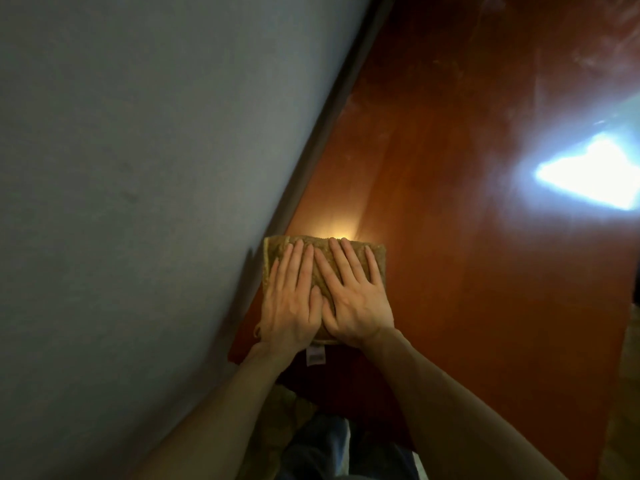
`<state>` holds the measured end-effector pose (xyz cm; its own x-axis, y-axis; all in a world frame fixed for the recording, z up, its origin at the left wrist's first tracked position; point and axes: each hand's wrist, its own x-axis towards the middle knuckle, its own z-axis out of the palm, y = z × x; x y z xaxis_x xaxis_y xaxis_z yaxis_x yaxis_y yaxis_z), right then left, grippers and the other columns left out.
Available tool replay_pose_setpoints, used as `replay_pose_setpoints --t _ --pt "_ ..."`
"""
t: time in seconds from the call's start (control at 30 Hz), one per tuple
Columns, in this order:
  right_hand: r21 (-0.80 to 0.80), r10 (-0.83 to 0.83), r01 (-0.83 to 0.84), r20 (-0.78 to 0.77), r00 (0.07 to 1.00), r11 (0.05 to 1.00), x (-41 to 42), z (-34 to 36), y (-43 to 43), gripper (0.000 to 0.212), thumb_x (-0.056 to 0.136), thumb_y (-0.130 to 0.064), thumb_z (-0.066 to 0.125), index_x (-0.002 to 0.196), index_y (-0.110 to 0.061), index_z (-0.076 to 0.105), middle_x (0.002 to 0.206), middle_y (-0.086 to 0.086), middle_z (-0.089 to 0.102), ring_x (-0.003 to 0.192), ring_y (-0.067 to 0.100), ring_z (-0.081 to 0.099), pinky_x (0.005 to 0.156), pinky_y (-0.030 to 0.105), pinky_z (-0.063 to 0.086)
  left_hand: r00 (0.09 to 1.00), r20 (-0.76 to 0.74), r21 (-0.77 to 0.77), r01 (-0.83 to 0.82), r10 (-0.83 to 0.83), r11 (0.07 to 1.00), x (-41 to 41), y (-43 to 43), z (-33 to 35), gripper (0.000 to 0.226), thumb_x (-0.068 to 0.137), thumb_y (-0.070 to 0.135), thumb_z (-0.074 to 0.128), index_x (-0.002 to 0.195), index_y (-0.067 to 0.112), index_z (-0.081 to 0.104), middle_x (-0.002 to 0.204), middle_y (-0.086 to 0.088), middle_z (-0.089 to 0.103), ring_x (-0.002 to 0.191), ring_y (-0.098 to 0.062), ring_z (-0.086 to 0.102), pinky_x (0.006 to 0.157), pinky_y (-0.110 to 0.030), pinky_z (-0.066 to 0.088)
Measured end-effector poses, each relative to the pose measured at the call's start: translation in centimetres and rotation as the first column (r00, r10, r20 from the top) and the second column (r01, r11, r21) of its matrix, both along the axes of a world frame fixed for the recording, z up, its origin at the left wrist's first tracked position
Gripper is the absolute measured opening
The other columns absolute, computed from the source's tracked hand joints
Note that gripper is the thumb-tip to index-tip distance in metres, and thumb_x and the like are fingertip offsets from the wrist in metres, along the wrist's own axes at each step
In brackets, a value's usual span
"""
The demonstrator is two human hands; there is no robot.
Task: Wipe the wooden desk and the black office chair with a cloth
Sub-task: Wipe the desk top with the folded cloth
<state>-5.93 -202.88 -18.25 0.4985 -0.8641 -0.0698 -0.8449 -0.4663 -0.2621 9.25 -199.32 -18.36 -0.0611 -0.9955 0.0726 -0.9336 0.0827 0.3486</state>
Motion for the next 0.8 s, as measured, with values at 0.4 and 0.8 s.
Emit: replay_pose_setpoints --t 0.4,0.8 --pt "-0.058 -0.072 0.076 0.066 0.995 0.995 -1.5 -0.3 -11.5 0.065 0.104 -0.046 0.034 0.162 -0.019 0.027 0.169 0.013 0.021 0.159 0.027 0.009 0.127 0.056 0.008 0.996 0.024 -0.015 0.081 -0.081 0.997 -0.9 -13.2 0.1 0.063 0.101 0.03 0.034 0.157 0.002 0.036 0.165 -0.018 0.032 0.156 -0.029 0.026 0.125 -0.051 0.026" --pt "-0.084 -0.266 0.276 0.107 0.958 0.958 -2.2 -0.9 -22.9 0.07 0.102 -0.048 0.035 0.164 -0.021 0.018 0.171 0.011 0.015 0.159 0.024 0.004 0.127 0.055 0.005 0.959 -0.02 -0.025 0.282 -0.283 0.959 -1.5 -28.1 -0.8 0.065 0.099 0.023 0.03 0.16 0.0 0.027 0.168 -0.02 0.023 0.159 -0.029 0.015 0.126 -0.052 0.021"
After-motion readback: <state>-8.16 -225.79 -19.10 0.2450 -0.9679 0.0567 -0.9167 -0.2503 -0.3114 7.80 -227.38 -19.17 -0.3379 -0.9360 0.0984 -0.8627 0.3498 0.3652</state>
